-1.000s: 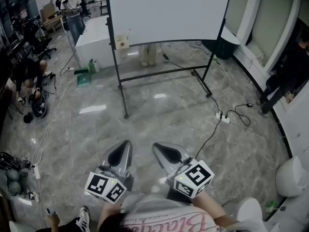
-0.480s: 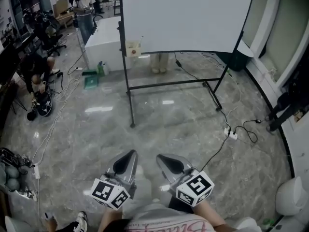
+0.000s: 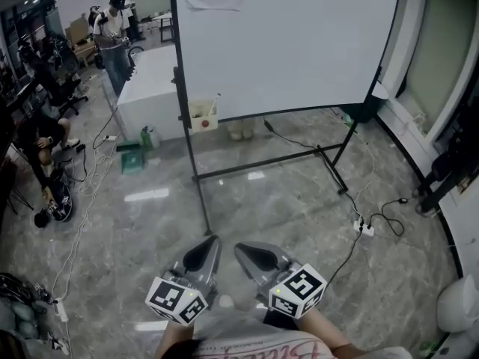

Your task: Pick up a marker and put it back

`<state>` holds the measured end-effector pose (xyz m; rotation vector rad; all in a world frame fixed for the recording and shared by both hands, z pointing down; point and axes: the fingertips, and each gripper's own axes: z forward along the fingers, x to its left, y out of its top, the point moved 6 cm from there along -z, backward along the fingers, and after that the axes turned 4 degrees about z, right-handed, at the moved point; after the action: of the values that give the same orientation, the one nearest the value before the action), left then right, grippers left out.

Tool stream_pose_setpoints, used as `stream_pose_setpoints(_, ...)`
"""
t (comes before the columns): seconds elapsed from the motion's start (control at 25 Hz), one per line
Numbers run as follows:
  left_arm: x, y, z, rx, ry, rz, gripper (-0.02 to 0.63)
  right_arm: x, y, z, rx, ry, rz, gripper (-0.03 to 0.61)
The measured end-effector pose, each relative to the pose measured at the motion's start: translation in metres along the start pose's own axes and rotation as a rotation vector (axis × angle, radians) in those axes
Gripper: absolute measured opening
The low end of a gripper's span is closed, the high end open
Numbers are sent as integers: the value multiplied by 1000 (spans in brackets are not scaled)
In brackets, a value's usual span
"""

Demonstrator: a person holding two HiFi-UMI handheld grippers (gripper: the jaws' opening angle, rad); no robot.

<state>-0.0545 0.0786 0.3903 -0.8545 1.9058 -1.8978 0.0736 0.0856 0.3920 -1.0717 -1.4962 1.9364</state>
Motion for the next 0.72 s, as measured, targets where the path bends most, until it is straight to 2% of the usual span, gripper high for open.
stream_pose_setpoints(0.24, 49, 7, 36, 20, -32, -10, 0, -38, 21, 58, -17, -61, 12, 2)
stream_pose_setpoints(0.48, 110, 5, 73, 37, 36, -43, 0, -97, 37, 104, 0, -110, 6, 2)
stream_pose_setpoints(0.64, 144, 9, 114, 42, 45, -21, 0, -149, 60, 141, -4, -119, -2, 3)
stream_pose_setpoints(0.72, 161, 12, 135, 49, 48, -9, -1, -177, 71, 164, 6, -119, 3, 82)
